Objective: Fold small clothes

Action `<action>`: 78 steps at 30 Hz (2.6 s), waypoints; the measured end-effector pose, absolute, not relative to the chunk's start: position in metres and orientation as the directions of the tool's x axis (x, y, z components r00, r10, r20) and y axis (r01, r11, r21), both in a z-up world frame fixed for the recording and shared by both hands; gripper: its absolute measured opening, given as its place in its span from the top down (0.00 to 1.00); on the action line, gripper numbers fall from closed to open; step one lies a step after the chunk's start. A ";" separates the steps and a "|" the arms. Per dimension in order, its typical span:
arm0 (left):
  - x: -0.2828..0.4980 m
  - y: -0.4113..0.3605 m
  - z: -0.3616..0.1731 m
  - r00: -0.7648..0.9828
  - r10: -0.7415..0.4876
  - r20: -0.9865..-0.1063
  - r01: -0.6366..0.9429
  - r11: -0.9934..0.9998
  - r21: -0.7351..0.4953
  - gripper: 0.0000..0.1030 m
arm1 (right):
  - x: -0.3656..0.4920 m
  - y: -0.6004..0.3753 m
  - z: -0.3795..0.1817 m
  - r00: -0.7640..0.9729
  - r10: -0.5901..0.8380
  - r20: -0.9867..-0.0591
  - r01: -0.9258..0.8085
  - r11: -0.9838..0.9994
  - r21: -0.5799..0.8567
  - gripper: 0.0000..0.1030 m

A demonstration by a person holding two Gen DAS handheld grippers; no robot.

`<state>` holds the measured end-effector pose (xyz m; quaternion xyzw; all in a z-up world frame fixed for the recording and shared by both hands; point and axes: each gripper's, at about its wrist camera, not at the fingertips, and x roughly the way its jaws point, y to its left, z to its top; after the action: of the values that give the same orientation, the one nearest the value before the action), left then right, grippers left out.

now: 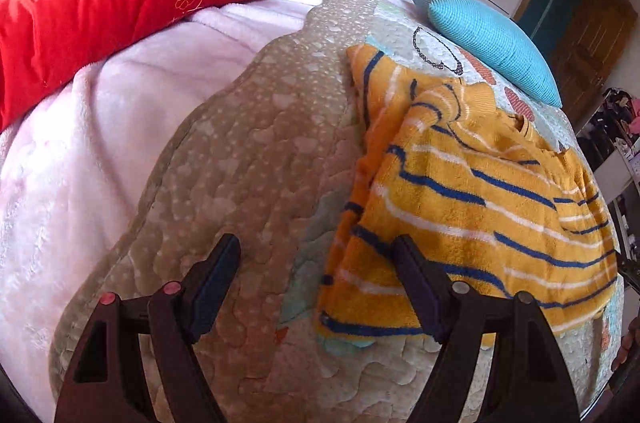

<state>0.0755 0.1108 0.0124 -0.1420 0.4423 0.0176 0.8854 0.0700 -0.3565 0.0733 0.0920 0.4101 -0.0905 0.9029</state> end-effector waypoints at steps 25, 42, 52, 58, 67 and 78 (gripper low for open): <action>0.039 0.192 0.037 0.719 -0.171 -0.674 -0.215 0.867 -0.449 0.23 | 0.173 -0.081 0.078 0.508 0.246 -0.825 -0.274 0.955 0.116 0.56; 0.030 0.241 0.029 0.702 -0.121 -0.702 -0.291 0.850 -0.438 0.23 | 0.247 0.053 0.023 0.507 0.036 -0.861 -0.299 0.944 -0.136 0.56; 0.033 0.228 0.030 0.704 -0.119 -0.700 -0.265 0.871 -0.414 0.23 | 0.241 0.086 0.067 0.590 0.054 -0.805 -0.421 0.872 -0.250 0.37; 0.037 0.226 0.027 0.695 -0.136 -0.707 -0.265 0.865 -0.426 0.23 | 0.206 0.057 0.073 0.541 0.123 -0.832 -0.414 0.900 -0.137 0.33; 0.043 0.202 0.030 0.684 -0.166 -0.710 -0.214 0.885 -0.414 0.23 | 0.117 -0.114 0.072 0.543 0.170 -0.822 -0.189 0.979 0.078 0.33; 0.059 0.130 0.013 0.612 -0.172 -0.772 -0.114 0.947 -0.301 0.23 | 0.050 -0.348 0.024 0.505 0.004 -0.863 0.301 0.936 0.180 0.30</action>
<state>0.0587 0.1303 0.0128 -0.1620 0.4404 -0.0164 0.8829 0.0496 -0.3478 0.0239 0.1554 0.4900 -0.0872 0.8533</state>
